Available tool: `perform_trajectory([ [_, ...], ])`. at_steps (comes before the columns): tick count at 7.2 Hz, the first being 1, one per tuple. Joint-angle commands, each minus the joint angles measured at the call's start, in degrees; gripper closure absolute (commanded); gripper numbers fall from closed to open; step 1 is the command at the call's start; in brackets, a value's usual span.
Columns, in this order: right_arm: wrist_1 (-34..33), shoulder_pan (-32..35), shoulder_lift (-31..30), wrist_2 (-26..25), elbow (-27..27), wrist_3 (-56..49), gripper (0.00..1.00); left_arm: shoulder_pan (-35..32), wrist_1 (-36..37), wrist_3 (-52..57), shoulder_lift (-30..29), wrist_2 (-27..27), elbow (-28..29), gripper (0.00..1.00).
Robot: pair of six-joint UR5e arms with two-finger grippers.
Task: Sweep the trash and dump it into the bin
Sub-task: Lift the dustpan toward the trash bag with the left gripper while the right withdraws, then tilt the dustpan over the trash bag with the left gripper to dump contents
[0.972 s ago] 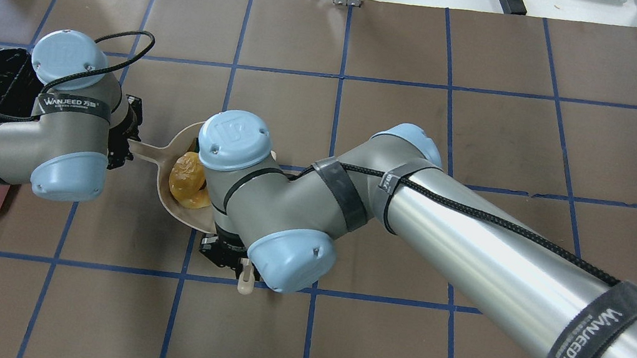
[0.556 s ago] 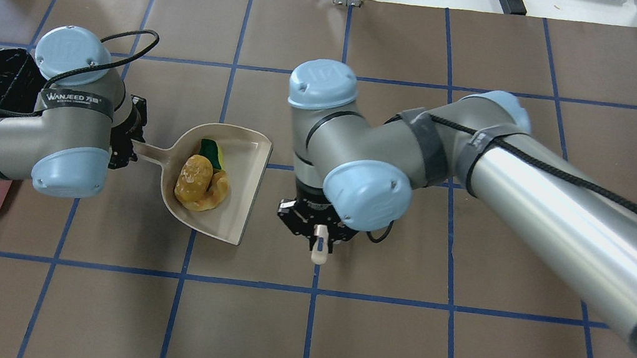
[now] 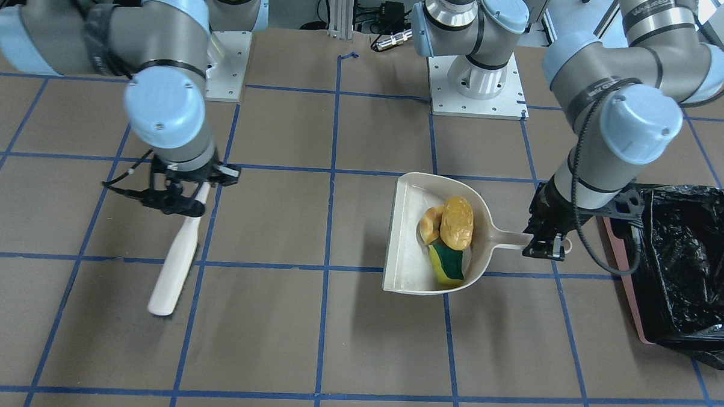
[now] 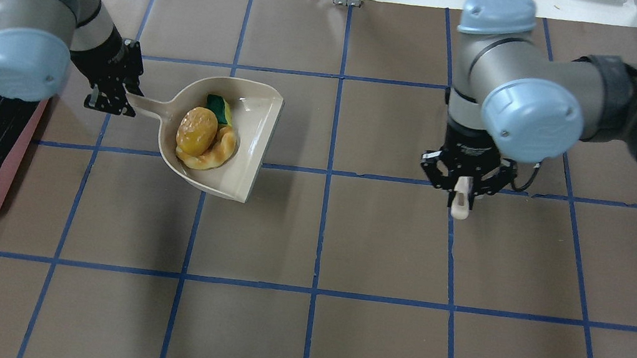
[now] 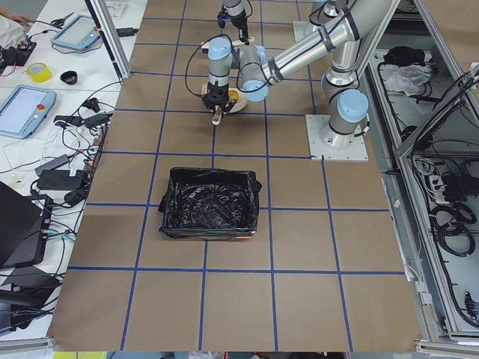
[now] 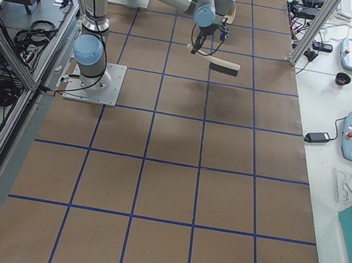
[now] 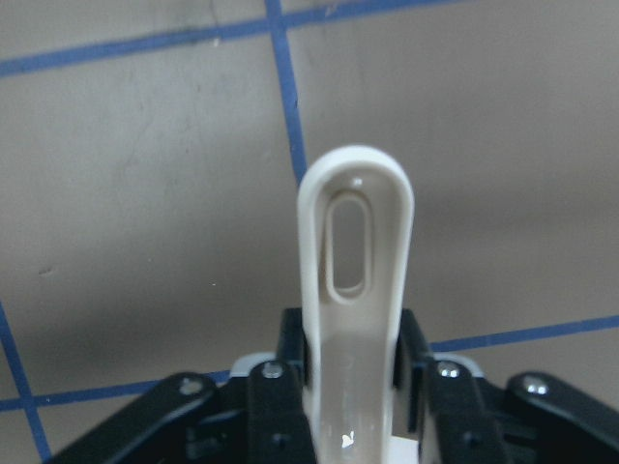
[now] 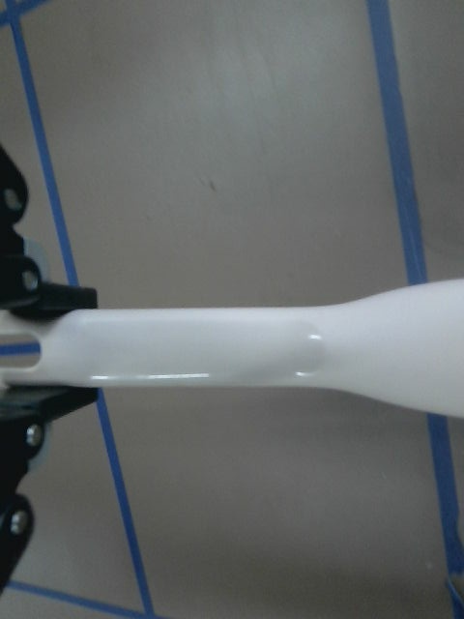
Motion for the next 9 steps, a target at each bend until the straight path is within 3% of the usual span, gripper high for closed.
perform_trajectory([
  [1,-2.47,-14.83,0.82,-0.77,-0.41,-17.58,1.00,6.75,-4.29,2.80,-0.03,-4.92,8.55,1.00],
  [2,-9.27,-18.03,3.53,-1.72,-0.75,-23.67,1.00,11.84,-3.50,10.83,-0.99,-8.36,11.02,1.00],
  [3,-10.47,-20.76,5.04,-1.82,-0.67,-29.04,1.00,16.51,-3.93,13.17,-1.00,-9.09,11.48,1.00],
  [6,-9.96,-24.04,8.74,-1.56,-2.77,-33.05,1.00,29.18,-4.11,27.21,-3.71,-9.01,13.23,1.00],
  [9,-10.22,-23.95,9.01,-1.56,-2.25,-33.49,1.00,35.43,-4.02,41.89,-10.47,-8.48,23.32,1.00],
])
